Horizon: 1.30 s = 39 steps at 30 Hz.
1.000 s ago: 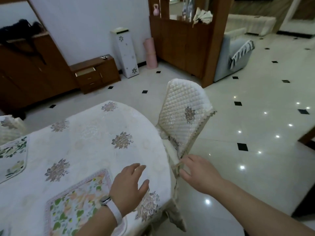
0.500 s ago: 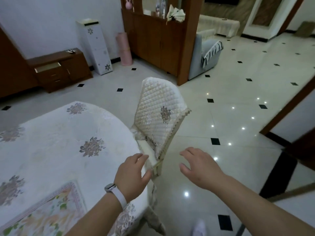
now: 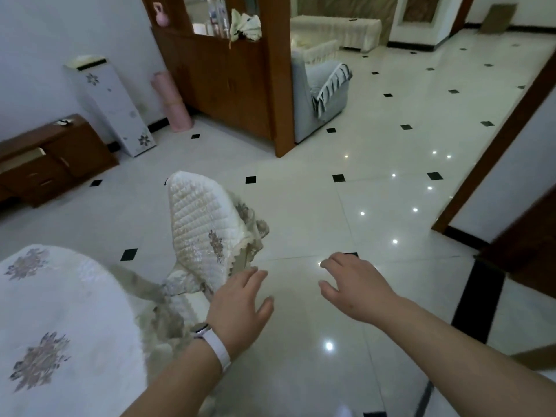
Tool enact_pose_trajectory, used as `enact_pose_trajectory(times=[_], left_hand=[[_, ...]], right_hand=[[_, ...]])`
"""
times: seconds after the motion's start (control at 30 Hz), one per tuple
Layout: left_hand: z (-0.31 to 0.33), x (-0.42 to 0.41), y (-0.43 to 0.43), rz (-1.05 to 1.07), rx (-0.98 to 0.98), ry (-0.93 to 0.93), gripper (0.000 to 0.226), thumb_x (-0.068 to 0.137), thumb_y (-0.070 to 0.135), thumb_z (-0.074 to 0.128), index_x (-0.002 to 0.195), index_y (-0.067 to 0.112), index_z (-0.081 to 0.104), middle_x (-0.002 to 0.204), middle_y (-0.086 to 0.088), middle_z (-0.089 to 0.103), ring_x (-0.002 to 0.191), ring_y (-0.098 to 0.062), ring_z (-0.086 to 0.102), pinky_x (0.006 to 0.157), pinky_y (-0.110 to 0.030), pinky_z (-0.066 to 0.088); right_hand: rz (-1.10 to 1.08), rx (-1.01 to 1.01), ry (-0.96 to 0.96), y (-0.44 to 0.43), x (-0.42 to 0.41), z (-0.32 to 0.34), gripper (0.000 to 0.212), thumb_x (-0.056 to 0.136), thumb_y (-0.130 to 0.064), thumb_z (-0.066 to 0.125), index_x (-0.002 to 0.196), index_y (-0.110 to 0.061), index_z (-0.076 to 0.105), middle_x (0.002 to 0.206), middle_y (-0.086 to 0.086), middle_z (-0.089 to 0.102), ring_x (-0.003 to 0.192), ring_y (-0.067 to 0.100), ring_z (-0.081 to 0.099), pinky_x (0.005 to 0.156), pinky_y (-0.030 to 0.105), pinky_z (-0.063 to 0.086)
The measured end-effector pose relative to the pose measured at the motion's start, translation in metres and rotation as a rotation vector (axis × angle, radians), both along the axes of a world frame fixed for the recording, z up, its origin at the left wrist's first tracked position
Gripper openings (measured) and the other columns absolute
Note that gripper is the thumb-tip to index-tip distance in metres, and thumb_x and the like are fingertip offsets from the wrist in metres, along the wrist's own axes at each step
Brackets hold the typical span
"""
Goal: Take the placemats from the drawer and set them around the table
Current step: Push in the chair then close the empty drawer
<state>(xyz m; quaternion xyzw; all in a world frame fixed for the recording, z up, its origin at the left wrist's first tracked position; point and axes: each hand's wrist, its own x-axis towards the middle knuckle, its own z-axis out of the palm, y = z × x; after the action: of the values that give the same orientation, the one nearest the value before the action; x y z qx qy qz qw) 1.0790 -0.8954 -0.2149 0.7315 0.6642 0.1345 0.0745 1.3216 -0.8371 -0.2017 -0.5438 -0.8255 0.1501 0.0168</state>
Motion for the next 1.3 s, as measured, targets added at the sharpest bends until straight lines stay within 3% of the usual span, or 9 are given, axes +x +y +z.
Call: enact_pose_trajectory(times=[0.37,0.63,0.83,1.07,1.3], left_hand=[[0.019,0.039,0.110,0.023,0.024,0.015,0.057,0.083,0.049,0.044,0.124,0.015,0.062,0.127,-0.007,0.062,0.112,-0.029,0.060,0.089,-0.044,0.053],[-0.009,0.034,0.206,0.040,-0.034,-0.026,0.059,0.082,0.050,0.042,0.127,0.016,0.061,0.130,-0.008,0.061,0.118,-0.030,0.057,0.095,-0.044,0.050],[-0.022,0.022,0.325,0.024,-0.051,-0.115,0.065,0.081,0.055,0.037,0.130,0.018,0.059,0.134,-0.005,0.058,0.120,-0.027,0.055,0.097,-0.042,0.046],[-0.009,-0.016,0.456,-0.030,-0.032,-0.089,0.067,0.082,0.057,0.034,0.133,0.019,0.056,0.137,-0.004,0.056,0.123,-0.025,0.053,0.097,-0.041,0.044],[-0.012,-0.048,0.519,0.024,-0.024,-0.109,0.065,0.082,0.055,0.036,0.131,0.019,0.058,0.134,-0.005,0.059,0.120,-0.026,0.055,0.095,-0.041,0.046]], right_hand=[[-0.021,0.038,0.039,0.107,0.053,0.023,0.047,0.099,-0.045,0.040,0.139,-0.023,0.046,0.138,-0.005,0.047,0.124,0.020,0.044,0.100,0.034,0.037],[-0.015,0.016,0.001,0.196,0.053,0.012,0.047,0.098,-0.047,0.041,0.138,-0.024,0.047,0.137,-0.007,0.048,0.122,0.018,0.047,0.100,0.034,0.038],[0.010,0.016,-0.055,0.298,0.027,0.007,0.047,0.098,-0.046,0.040,0.138,-0.023,0.047,0.136,-0.005,0.049,0.120,0.019,0.048,0.099,0.034,0.039],[-0.009,0.111,-0.072,0.423,-0.006,0.038,0.046,0.098,-0.045,0.042,0.137,-0.022,0.049,0.134,-0.005,0.051,0.120,0.020,0.048,0.097,0.034,0.039],[0.023,0.078,-0.090,0.505,-0.037,0.039,0.047,0.098,-0.045,0.042,0.138,-0.022,0.049,0.136,-0.005,0.051,0.122,0.020,0.048,0.099,0.034,0.039]])
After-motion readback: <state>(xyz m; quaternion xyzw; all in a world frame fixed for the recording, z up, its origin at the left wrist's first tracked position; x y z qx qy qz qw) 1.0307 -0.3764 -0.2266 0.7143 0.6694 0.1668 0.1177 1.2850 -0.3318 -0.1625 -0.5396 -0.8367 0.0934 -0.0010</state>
